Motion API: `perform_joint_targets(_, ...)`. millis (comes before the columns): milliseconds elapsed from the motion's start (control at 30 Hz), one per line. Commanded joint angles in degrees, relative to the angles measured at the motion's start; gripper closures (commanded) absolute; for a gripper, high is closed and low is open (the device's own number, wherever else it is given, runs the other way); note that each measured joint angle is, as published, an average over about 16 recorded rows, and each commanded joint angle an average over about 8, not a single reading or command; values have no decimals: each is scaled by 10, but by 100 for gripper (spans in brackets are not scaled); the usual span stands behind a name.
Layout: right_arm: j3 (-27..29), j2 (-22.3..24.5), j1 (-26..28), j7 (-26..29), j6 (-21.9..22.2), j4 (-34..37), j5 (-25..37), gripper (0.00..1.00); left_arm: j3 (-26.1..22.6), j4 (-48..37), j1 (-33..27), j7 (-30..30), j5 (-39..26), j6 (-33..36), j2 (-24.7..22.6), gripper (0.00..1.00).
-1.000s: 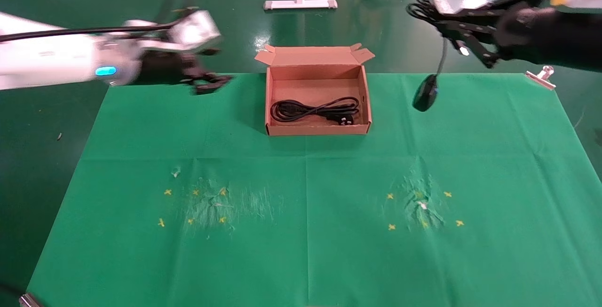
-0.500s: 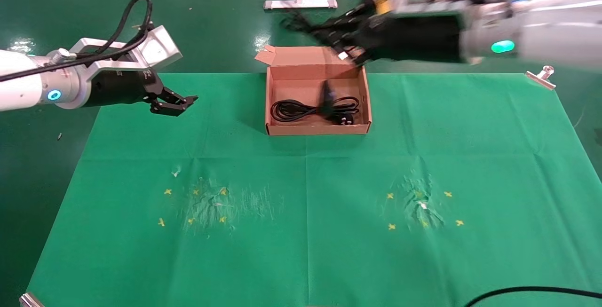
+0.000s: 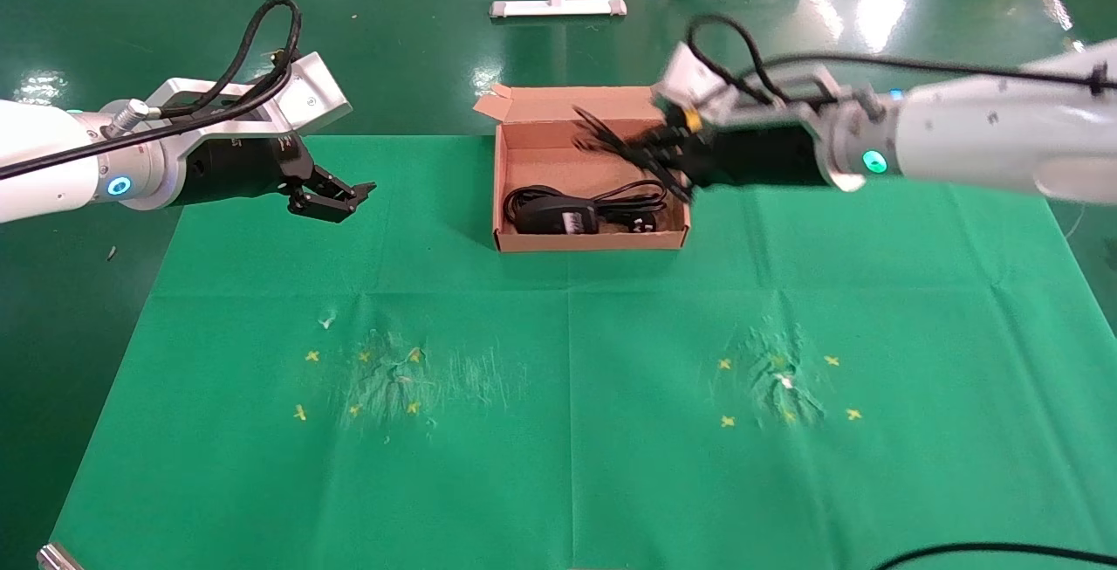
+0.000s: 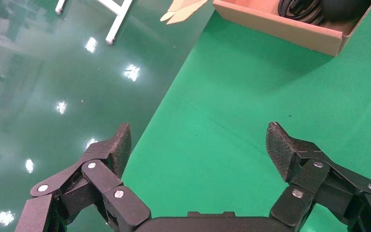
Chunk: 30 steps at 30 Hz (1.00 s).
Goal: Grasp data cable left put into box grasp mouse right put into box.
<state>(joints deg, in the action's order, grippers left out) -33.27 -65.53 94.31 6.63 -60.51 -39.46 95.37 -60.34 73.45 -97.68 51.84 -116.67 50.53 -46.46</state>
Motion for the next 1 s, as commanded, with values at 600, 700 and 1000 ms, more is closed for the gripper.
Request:
perform_joint_targets(600,2,9,-7,-4,-2,1,-6,0,0,0,1,3,-1,0,0,0)
perform_joint_targets(700,8,19,-18,-2,-10,-11,-25,0,-1,0,1,3,-2,0,0,0)
perform_joint_targets(1000,34,64,-67,5,-48,-62,-104,0,-1,0,1,2,-1,0,0,0)
